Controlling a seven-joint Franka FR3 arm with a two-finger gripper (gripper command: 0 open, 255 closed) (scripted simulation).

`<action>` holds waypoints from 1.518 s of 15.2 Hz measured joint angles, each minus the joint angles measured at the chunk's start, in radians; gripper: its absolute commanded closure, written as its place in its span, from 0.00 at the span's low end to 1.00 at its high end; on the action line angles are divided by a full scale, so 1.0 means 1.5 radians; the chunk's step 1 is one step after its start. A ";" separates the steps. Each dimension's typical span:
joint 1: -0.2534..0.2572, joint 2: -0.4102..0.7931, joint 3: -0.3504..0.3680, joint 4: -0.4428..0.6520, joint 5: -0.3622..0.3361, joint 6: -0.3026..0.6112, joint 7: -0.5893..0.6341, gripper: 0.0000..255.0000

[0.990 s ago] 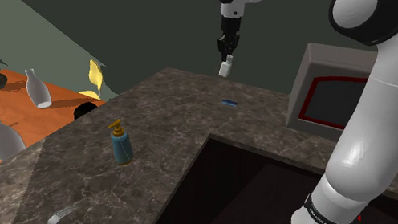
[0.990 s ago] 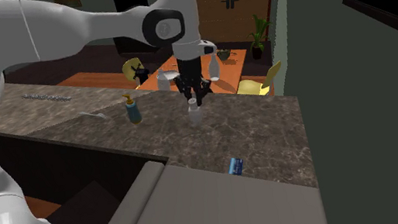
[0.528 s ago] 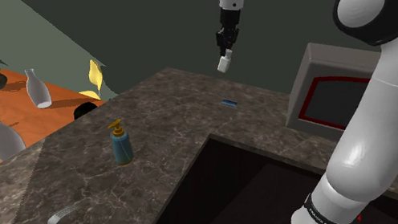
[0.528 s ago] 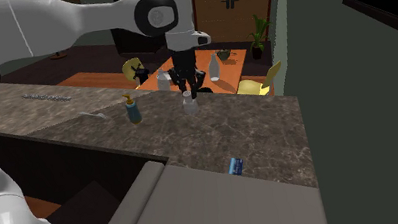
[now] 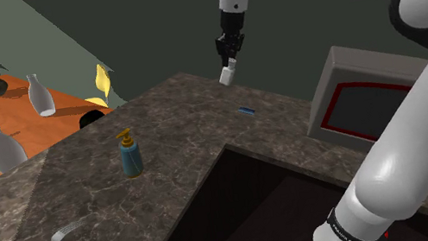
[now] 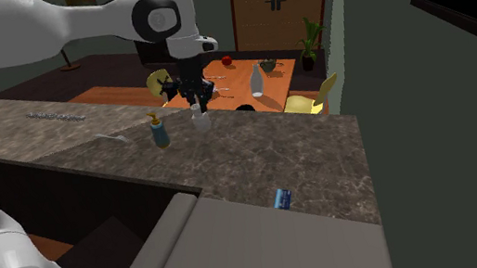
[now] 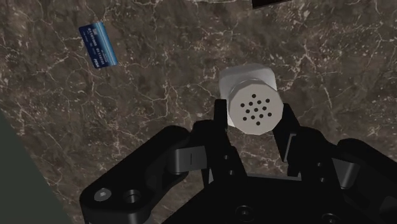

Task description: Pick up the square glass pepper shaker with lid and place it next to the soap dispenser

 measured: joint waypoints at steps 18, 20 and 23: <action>0.133 -0.014 0.153 -0.011 0.007 -0.004 0.285 1.00; 0.148 -0.001 0.170 -0.003 0.006 -0.001 0.317 1.00; 0.172 0.020 0.195 0.022 0.002 -0.005 0.367 1.00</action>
